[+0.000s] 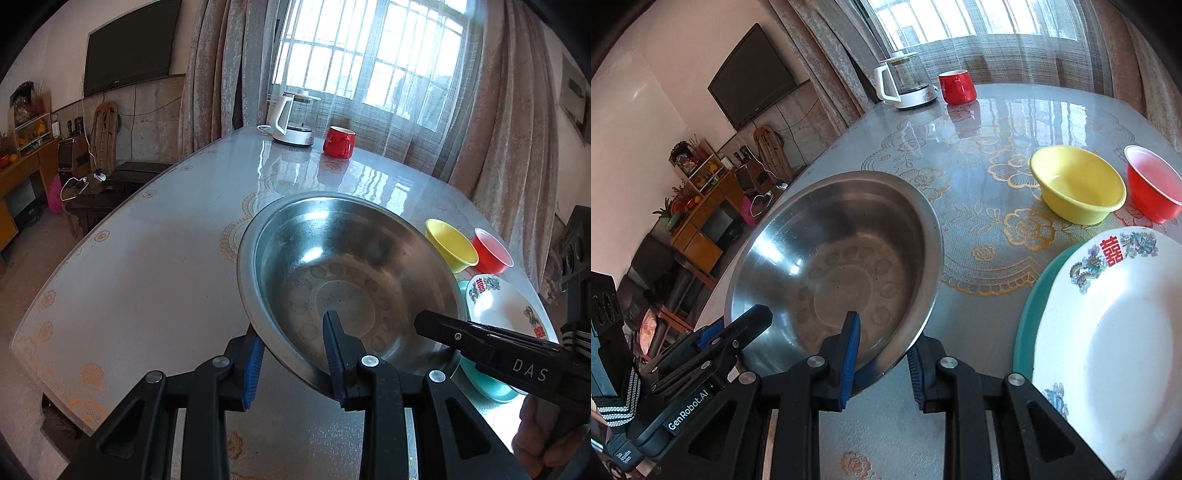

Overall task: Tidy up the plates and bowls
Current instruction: 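Slide the steel basin with the right gripper away from the plate stack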

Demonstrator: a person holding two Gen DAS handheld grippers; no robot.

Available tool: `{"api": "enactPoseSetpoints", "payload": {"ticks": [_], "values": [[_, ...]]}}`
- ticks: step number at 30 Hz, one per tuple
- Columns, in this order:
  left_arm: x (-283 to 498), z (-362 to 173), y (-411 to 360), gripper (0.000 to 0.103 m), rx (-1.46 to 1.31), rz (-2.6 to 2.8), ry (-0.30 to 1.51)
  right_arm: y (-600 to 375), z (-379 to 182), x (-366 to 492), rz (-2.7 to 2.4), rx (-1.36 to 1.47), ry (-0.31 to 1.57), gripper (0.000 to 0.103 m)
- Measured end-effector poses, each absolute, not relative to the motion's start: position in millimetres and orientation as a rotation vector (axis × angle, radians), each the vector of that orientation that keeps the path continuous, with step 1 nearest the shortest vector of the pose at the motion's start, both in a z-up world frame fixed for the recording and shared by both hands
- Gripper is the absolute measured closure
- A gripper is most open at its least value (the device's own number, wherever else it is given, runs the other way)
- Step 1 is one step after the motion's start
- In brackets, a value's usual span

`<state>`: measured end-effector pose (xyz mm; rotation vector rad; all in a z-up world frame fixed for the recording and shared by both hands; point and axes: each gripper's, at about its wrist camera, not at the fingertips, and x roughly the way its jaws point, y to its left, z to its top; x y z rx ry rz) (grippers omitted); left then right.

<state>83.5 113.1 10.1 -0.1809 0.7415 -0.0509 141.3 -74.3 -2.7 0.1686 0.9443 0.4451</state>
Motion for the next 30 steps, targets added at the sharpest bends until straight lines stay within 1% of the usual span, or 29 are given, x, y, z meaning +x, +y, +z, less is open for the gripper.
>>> {"api": "enactPoseSetpoints", "payload": {"ticks": [10,15,20,26,30], "values": [[64,-1,118,0.07,-0.169,-0.034,0.764,-68,-16,125,0.453,0.173,0.968,0.078],[68,-14,122,0.07,-0.173,-0.005,0.801,-64,-25,128,0.445,0.167,0.99,0.078],[72,-17,121,0.07,-0.157,0.015,0.796,-63,-28,126,0.445,0.166,0.979,0.078],[75,-16,124,0.069,-0.166,0.024,0.807,-69,-27,123,0.462,0.195,0.979,0.076],[73,-12,121,0.069,-0.117,0.061,0.778,-76,-22,120,0.462,0.213,0.958,0.072]]}}
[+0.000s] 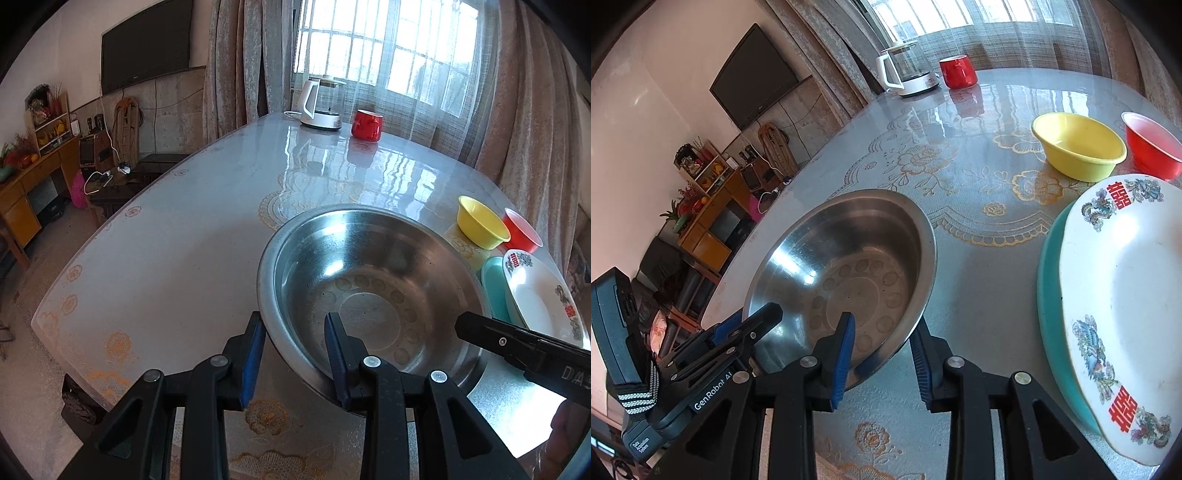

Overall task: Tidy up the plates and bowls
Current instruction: 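Slide the steel basin with the right gripper away from the plate stack, then release the basin and move the right gripper toward the yellow bowl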

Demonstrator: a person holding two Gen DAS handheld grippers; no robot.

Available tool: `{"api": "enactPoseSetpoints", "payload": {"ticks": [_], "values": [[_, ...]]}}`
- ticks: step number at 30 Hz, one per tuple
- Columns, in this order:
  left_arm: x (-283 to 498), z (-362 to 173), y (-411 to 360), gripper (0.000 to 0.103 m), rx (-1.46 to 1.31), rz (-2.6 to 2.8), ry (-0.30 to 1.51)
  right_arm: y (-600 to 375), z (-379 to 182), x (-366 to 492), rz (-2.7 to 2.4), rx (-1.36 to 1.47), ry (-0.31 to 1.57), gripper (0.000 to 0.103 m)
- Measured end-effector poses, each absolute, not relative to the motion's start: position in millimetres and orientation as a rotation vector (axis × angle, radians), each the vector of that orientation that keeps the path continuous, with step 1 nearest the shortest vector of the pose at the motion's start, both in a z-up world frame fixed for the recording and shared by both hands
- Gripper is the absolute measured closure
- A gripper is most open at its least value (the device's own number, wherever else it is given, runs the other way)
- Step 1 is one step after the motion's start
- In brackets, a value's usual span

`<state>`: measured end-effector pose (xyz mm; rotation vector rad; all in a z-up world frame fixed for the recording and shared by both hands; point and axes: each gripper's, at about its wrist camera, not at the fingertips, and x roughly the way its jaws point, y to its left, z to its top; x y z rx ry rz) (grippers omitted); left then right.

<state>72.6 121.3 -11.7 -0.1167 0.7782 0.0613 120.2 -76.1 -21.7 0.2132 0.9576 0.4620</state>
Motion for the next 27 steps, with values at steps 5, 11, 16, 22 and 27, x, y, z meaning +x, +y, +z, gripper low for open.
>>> {"api": "enactPoseSetpoints", "payload": {"ticks": [5,11,16,22,27], "values": [[68,-3,124,0.068,-0.106,0.077,0.747,-88,-15,118,0.432,0.227,0.932,0.071],[65,14,117,0.064,-0.085,0.058,0.702,-111,-8,115,0.396,0.272,0.9,0.071],[67,24,98,0.062,-0.076,0.001,0.69,-128,2,114,0.365,0.307,0.871,0.071],[73,34,69,0.06,-0.05,-0.067,0.686,-147,10,114,0.333,0.336,0.842,0.071],[80,37,46,0.054,-0.031,-0.111,0.694,-165,11,115,0.293,0.362,0.835,0.071]]}}
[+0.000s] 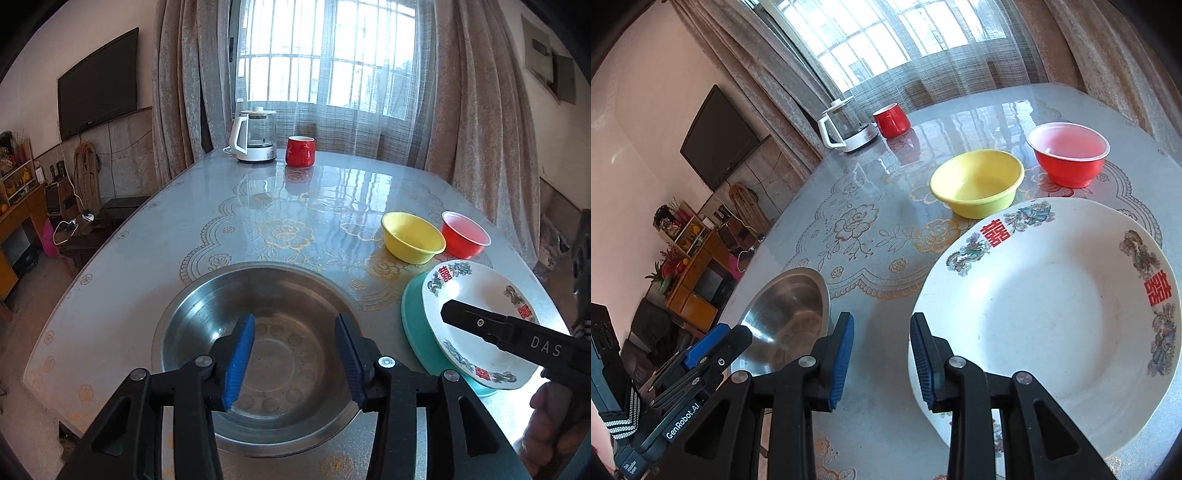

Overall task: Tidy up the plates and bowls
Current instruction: 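Release the basin and move the right gripper toward the yellow bowl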

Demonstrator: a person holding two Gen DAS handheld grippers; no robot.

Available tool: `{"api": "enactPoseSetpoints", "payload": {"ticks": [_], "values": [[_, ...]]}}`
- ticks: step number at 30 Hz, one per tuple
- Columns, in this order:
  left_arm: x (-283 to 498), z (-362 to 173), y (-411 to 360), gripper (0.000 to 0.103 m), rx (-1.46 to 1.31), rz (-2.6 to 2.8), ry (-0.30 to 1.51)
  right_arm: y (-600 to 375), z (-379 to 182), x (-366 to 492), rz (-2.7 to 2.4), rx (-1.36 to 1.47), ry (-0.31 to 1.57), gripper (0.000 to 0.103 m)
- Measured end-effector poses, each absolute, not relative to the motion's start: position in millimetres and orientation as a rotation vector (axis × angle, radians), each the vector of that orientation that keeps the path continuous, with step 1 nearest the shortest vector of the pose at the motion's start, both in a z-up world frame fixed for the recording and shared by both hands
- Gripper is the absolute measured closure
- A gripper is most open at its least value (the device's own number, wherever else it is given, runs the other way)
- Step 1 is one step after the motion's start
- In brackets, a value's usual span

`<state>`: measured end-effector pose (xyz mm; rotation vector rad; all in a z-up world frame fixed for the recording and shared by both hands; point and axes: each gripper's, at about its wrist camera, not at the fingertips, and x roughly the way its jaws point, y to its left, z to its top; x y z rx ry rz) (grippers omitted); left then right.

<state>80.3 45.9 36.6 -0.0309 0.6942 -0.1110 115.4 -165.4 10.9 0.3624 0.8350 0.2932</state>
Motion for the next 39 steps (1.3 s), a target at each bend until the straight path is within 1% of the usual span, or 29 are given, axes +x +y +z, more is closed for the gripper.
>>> {"api": "enactPoseSetpoints", "payload": {"ticks": [11,18,21,33,39], "values": [[101,40,-3,0.053,0.022,-0.198,0.707,-204,21,114,0.227,0.416,0.79,0.071],[117,35,-22,0.053,0.04,-0.204,0.757,-224,21,120,0.208,0.452,0.779,0.071],[124,31,-25,0.053,0.03,-0.215,0.788,-227,19,123,0.204,0.459,0.784,0.071],[141,31,-27,0.053,0.05,-0.212,0.81,-247,21,141,0.178,0.504,0.796,0.071],[161,32,-23,0.053,-0.006,-0.21,0.861,-263,24,161,0.147,0.538,0.806,0.071]]}}
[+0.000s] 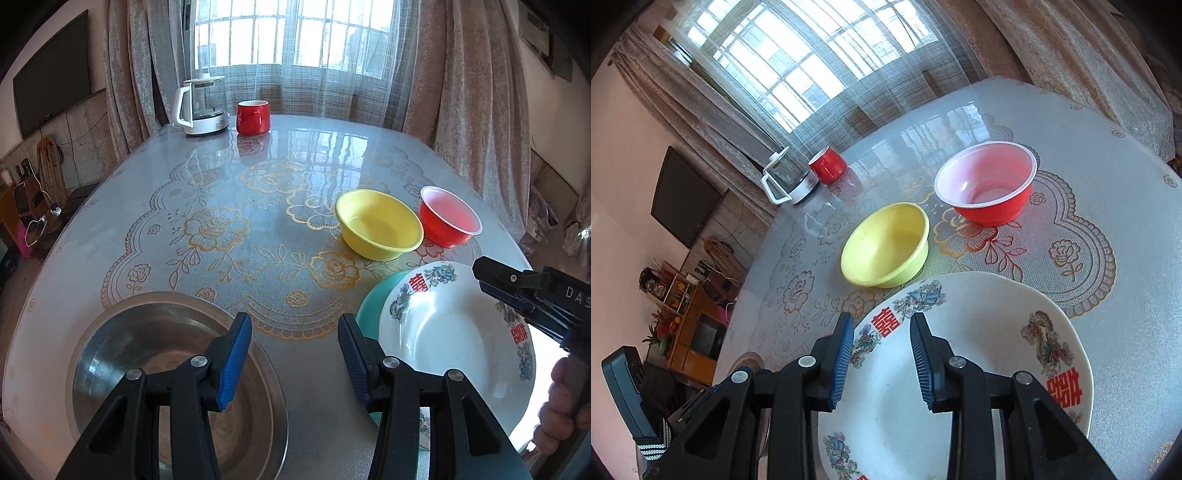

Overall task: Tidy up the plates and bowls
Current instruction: 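Release the basin and move the right gripper toward the yellow bowl, then grasp the rim of the yellow bowl with the right gripper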

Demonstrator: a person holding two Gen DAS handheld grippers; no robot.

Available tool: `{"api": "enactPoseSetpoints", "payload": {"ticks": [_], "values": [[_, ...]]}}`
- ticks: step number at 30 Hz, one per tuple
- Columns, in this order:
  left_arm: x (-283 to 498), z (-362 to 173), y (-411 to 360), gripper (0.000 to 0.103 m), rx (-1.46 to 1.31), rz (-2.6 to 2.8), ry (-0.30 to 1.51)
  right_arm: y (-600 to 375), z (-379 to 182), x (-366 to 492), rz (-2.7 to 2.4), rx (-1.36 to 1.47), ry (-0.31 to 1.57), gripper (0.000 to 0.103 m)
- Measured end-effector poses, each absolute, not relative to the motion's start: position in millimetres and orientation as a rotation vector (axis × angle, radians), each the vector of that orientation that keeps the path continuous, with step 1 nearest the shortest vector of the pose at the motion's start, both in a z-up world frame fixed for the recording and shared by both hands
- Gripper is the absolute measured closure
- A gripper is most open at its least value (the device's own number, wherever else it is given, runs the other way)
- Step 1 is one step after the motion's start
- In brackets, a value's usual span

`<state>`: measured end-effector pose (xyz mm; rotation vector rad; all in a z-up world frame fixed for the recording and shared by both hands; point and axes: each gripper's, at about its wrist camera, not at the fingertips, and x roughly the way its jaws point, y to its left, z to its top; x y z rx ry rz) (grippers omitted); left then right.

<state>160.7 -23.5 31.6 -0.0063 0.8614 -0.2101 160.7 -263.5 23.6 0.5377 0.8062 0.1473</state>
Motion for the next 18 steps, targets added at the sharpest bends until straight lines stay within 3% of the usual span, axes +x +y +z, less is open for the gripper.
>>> {"api": "enactPoseSetpoints", "payload": {"ticks": [18], "values": [[247,39,-57,0.056,-0.071,-0.28,0.919,-280,13,245,0.079,0.566,0.902,0.076]]}}
